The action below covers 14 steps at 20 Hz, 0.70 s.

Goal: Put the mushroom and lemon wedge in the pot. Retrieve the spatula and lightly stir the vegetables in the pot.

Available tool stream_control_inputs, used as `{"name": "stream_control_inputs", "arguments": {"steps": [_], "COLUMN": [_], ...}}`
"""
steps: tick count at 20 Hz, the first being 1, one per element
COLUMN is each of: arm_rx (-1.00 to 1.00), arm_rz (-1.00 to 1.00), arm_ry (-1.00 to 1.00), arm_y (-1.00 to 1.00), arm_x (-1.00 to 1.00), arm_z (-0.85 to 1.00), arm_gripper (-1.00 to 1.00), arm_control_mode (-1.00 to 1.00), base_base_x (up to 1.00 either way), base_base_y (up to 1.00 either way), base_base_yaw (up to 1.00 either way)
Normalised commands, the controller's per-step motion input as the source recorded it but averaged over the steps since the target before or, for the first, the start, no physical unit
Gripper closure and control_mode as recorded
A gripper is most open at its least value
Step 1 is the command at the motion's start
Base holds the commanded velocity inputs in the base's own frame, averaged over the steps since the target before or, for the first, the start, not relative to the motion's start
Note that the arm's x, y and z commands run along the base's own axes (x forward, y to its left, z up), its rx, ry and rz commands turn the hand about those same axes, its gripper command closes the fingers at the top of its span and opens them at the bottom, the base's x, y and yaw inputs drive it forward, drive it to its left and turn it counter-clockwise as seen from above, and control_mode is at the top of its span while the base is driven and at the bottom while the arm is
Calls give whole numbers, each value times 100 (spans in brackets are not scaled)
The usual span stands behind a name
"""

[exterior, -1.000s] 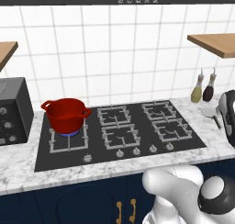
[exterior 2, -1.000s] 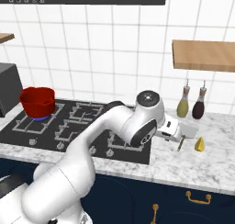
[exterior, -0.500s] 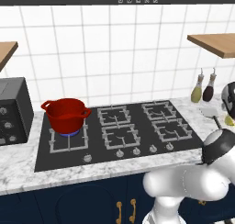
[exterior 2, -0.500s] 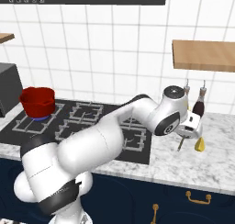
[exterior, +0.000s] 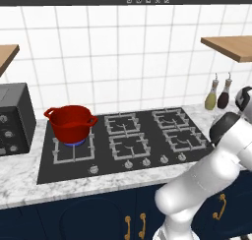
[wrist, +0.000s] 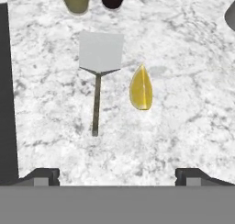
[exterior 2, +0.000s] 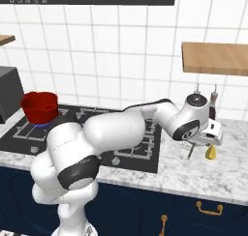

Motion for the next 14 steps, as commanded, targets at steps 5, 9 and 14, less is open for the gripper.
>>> {"name": "stream_control_inputs", "arguments": {"steps": [5, 9, 14], "arm_rx": [0, 0, 0], "arm_rz": [0, 0, 0], "arm_ry": [4, 4, 5], "arm_y": [-8, -15, -10], "arm_x": [19, 15, 5], "arm_z": [-38, -32, -14], "arm_gripper": [-100, -100, -100], "arm_control_mode": [-100, -100, -100], "base_base_x": [0, 0, 0], "base_base_y": [0, 0, 0], "base_base_yaw": [0, 0, 0]}}
